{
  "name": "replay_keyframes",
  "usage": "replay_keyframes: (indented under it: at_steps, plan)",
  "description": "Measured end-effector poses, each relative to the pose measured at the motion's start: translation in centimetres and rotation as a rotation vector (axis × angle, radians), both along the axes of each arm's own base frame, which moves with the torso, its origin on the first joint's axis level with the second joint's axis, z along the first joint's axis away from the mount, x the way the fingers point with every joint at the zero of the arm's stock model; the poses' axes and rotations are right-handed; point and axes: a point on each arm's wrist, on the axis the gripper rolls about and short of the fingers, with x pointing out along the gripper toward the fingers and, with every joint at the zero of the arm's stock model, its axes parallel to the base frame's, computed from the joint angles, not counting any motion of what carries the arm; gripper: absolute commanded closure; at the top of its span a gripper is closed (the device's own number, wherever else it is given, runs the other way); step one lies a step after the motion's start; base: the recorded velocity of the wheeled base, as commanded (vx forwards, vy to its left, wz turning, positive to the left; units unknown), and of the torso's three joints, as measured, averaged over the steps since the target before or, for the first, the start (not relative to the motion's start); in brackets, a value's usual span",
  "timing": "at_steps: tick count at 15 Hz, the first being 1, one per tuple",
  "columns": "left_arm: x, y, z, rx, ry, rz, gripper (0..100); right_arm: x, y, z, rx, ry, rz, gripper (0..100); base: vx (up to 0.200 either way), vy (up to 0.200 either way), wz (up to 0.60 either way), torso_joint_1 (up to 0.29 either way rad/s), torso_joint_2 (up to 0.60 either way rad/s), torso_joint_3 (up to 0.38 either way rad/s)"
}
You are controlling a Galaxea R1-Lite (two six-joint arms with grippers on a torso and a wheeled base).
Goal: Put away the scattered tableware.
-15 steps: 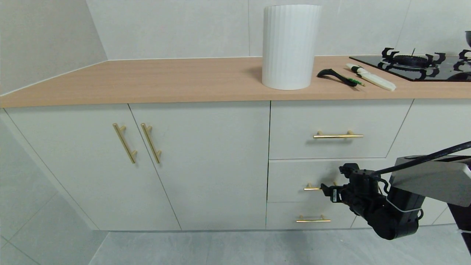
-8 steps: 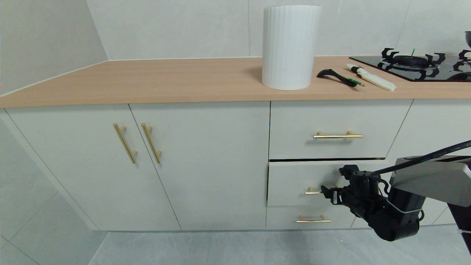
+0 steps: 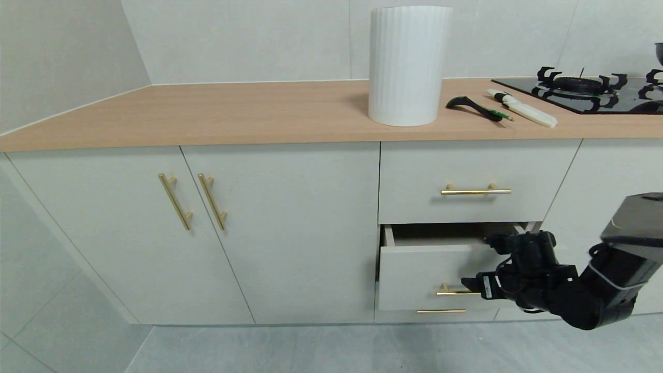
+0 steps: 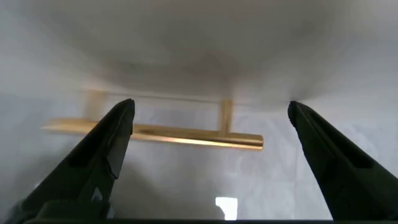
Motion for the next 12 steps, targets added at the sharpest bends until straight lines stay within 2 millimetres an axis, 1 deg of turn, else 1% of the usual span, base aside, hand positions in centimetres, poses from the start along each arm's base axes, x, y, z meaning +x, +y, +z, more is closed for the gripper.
replay_keyframes:
  at_steps: [3,5,7,9,12]
  plan:
    - [0.0,0.0,0.0,0.000,0.000,0.000,0,-1.9,0.4,5.2,0.031,-0.067,0.041,0,0.000,0.000,0.00,0.000,0.00,0.000]
    - [0.0,0.0,0.0,0.000,0.000,0.000,0,-2.9,1.1,7.6,0.053,-0.136,0.061,0,0.000,0.000,0.00,0.000,0.00,0.000]
    - [0.0,0.0,0.0,0.000,0.000,0.000,0,-3.2,1.3,8.5,0.064,-0.173,0.068,0,0.000,0.000,0.00,0.000,0.00,0.000]
    - [0.0,0.0,0.0,0.000,0.000,0.000,0,-2.8,1.4,8.8,0.071,-0.226,0.062,0,0.000,0.000,0.00,0.000,0.00,0.000]
    - [0.0,0.0,0.0,0.000,0.000,0.000,0,-1.1,1.8,7.4,0.064,-0.338,0.011,0,0.000,0.000,0.00,0.000,0.00,0.000]
